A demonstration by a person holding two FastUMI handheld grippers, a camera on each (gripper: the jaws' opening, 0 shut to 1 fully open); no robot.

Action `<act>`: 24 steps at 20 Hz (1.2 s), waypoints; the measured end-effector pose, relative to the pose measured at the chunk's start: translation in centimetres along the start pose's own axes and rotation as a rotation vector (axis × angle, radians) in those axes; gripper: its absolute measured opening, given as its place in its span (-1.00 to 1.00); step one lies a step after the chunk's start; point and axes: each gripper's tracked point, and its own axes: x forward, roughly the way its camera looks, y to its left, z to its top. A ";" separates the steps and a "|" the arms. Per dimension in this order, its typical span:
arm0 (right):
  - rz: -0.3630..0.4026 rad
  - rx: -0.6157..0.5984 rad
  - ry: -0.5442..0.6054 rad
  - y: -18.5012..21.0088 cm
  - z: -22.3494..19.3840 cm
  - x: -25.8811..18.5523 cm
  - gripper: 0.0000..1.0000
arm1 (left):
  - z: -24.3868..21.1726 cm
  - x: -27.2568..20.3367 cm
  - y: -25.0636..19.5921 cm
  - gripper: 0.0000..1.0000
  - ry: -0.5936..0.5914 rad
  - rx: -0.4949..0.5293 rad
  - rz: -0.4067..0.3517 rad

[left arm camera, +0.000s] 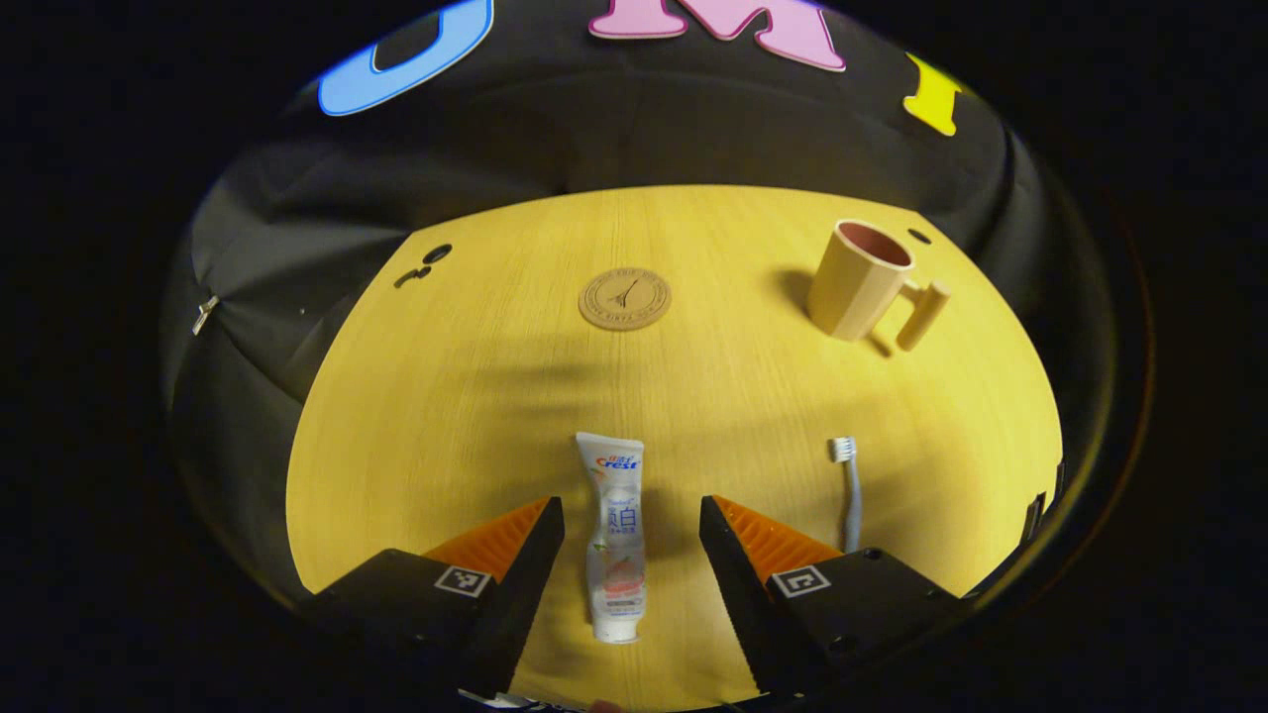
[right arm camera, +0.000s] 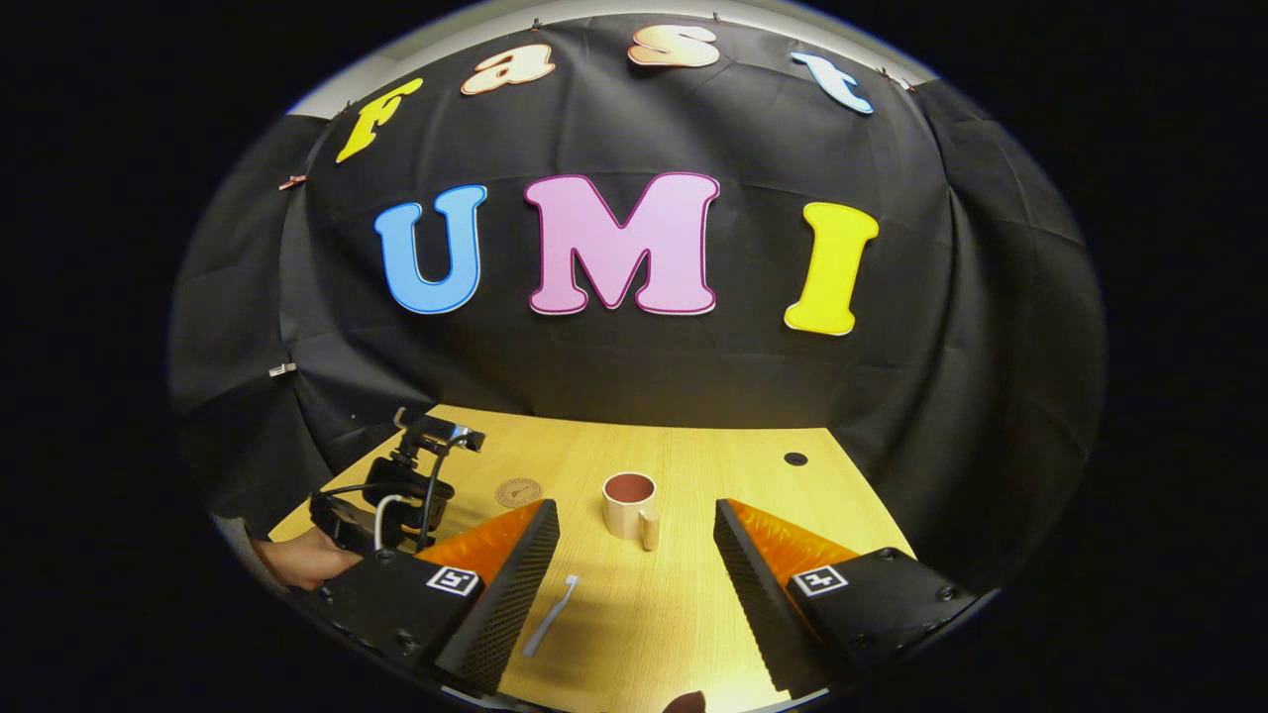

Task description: Put the toothbrush and toothpaste on the desktop into the cup, then pick up the cup and place it on the coaster on the desktop.

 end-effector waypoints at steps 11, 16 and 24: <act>0.057 0.045 0.200 2.2 -5.4 2.3 0.94 | -2.4 3.3 0.1 0.65 0.132 0.019 -0.013; 0.092 0.075 0.429 4.6 -12.3 4.7 0.96 | -2.6 3.6 -0.2 0.17 0.161 -0.025 -0.075; 0.084 0.012 0.725 7.8 -24.1 9.2 0.89 | -3.1 3.3 0.1 -0.34 0.165 0.033 -0.104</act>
